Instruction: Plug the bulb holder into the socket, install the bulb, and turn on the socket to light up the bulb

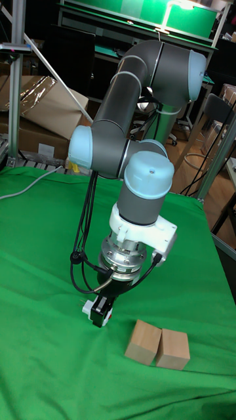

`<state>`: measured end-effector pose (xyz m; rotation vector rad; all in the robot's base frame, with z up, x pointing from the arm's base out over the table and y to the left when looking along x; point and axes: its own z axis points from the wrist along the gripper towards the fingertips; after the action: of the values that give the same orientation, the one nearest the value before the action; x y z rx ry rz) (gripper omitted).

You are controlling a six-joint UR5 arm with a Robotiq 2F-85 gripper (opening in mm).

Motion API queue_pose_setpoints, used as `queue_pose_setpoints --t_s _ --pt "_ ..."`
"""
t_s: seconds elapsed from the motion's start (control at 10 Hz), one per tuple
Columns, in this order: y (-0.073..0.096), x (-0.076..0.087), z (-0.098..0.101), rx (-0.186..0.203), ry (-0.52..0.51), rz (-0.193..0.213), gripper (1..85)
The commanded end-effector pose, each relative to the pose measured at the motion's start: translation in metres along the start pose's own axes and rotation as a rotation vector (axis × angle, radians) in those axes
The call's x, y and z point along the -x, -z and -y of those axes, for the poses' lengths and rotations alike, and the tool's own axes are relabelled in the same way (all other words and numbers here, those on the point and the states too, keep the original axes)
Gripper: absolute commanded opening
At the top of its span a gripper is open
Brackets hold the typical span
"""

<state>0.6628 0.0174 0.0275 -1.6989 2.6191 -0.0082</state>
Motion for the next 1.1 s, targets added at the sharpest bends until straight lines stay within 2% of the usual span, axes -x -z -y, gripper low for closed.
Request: queue_pose_setpoints --t_s 0.0,0.1,0.2,0.5,0.7,1.0 --pt "-0.001 -0.001 -0.006 0.028 0.0 -0.001 33.3" --pt "0.0 -0.002 -0.007 0.034 0.014 -0.003 47.7" --pt "0.0 -0.001 -0.008 0.037 0.016 0.0 51.7" --pt "0.0 0.003 -0.011 0.048 0.003 0.017 56.0" --pt "-0.001 0.004 -0.011 0.047 0.002 0.019 55.7" --pt "-0.002 -0.009 0.002 0.017 0.092 -0.019 51.0"
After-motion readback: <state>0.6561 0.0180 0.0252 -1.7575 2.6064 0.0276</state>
